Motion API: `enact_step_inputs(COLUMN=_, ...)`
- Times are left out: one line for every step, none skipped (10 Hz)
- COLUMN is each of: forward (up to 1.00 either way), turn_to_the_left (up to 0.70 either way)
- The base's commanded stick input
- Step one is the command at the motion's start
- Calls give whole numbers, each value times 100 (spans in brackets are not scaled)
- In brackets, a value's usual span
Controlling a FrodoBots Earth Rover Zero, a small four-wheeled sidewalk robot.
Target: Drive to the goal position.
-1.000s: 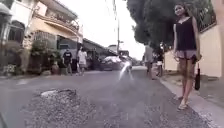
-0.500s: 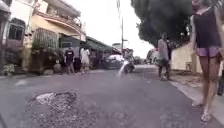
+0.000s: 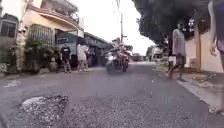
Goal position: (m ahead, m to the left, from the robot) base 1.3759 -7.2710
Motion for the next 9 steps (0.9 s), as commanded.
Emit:
enact_step_inputs(forward=70, turn_to_the_left=-5)
enact_step_inputs(forward=70, turn_to_the_left=-1)
enact_step_inputs(forward=70, turn_to_the_left=-14)
enact_step_inputs(forward=70, turn_to_the_left=-31)
enact_step_inputs(forward=70, turn_to_the_left=-28)
enact_step_inputs(forward=70, turn_to_the_left=-4)
enact_step_inputs(forward=70, turn_to_the_left=0)
enact_step_inputs(forward=70, turn_to_the_left=0)
enact_step_inputs(forward=70, turn_to_the_left=-4)
